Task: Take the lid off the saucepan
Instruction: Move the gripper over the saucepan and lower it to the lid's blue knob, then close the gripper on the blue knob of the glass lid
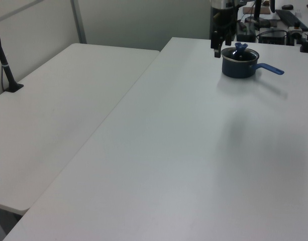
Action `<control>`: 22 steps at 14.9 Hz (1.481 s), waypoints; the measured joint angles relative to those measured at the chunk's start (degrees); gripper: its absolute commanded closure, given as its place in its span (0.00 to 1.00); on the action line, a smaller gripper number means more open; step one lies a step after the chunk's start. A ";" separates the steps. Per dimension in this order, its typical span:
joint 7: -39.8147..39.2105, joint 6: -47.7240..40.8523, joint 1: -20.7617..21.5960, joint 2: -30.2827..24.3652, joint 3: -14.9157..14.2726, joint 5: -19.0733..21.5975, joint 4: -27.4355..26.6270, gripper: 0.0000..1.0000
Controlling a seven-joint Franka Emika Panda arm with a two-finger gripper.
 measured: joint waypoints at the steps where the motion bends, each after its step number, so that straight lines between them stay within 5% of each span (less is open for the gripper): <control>1: -2.56 0.07 -1.88 0.02 -0.19 0.00 0.02 0.00; 7: -23.18 6.20 -17.62 1.32 -0.89 0.56 0.15 0.00; 12: -37.66 13.12 -28.49 9.43 -0.97 4.69 1.90 0.00; 16: -42.08 14.99 -31.66 15.04 -0.91 8.31 4.40 0.00; 22: -43.35 15.19 -32.21 16.25 -0.90 10.26 5.07 0.01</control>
